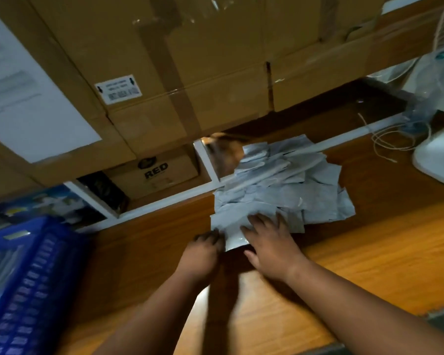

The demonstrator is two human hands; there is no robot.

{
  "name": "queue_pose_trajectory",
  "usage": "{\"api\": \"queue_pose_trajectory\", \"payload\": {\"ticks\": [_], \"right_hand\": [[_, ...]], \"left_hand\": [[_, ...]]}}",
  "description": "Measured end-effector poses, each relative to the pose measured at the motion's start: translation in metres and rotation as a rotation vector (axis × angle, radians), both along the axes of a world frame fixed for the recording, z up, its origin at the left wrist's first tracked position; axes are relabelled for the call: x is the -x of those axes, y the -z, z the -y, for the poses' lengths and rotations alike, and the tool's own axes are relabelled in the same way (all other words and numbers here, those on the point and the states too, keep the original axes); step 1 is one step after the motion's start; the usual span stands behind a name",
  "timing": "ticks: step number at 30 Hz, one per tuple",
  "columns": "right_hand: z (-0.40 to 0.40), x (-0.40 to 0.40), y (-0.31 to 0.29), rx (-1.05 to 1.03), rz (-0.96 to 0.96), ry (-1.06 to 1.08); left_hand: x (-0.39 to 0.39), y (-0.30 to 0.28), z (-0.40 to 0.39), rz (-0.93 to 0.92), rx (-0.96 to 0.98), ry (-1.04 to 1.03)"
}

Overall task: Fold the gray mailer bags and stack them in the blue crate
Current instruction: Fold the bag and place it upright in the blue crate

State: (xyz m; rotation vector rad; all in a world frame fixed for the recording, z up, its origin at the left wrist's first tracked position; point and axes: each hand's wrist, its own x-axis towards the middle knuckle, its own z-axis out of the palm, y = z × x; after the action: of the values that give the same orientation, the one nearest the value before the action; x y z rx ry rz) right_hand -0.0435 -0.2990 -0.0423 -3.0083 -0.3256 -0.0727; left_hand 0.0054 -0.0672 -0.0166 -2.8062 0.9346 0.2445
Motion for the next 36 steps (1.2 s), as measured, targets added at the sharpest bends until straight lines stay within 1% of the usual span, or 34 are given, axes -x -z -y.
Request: {"api": "queue_pose_trajectory", "payload": {"ticks": [3,7,10,13,17,19,22,24,27,30,32,36], "right_hand": [[-0.039,0.009,0.005,0.060,-0.008,-0.126],[-0.095,0.026,0.016,0.088,-0.083,-0.273],[-0.122,0.043,0.028,0.077,-0.164,-0.351],[-0.136,0.062,0.037,0.034,-0.234,-0.396],[-0.147,0.082,0.029,-0.039,-0.296,-0.340],[-0.153,0.083,0.027,-0.058,-0.253,-0.286],[-0.160,0.074,0.033,-0.047,-0.176,-0.142],[-0.164,0.064,0.038,-0.011,-0.200,-0.079],[-0.180,0.057,0.044,0.007,-0.271,-0.074],[-0.186,0.056,0.055,-0.006,-0.289,-0.056],[-0.183,0.055,0.059,0.028,-0.291,-0.053],[-0.183,0.054,0.060,0.074,-0.293,-0.073]], "left_hand": [[0.025,0.016,-0.042,0.037,-0.064,0.003],[0.061,0.035,-0.098,0.059,-0.058,-0.008],[0.090,0.048,-0.131,0.006,-0.005,-0.057],[0.121,0.062,-0.155,-0.002,0.078,-0.112],[0.148,0.065,-0.164,0.008,0.192,-0.136],[0.147,0.064,-0.164,0.039,0.217,-0.126],[0.135,0.061,-0.154,0.055,0.297,-0.116],[0.127,0.056,-0.138,0.036,0.353,-0.064],[0.116,0.053,-0.115,-0.001,0.339,-0.009],[0.110,0.064,-0.106,-0.021,0.283,-0.042],[0.109,0.073,-0.110,-0.049,0.253,-0.078],[0.114,0.085,-0.113,-0.042,0.268,-0.081]]}}
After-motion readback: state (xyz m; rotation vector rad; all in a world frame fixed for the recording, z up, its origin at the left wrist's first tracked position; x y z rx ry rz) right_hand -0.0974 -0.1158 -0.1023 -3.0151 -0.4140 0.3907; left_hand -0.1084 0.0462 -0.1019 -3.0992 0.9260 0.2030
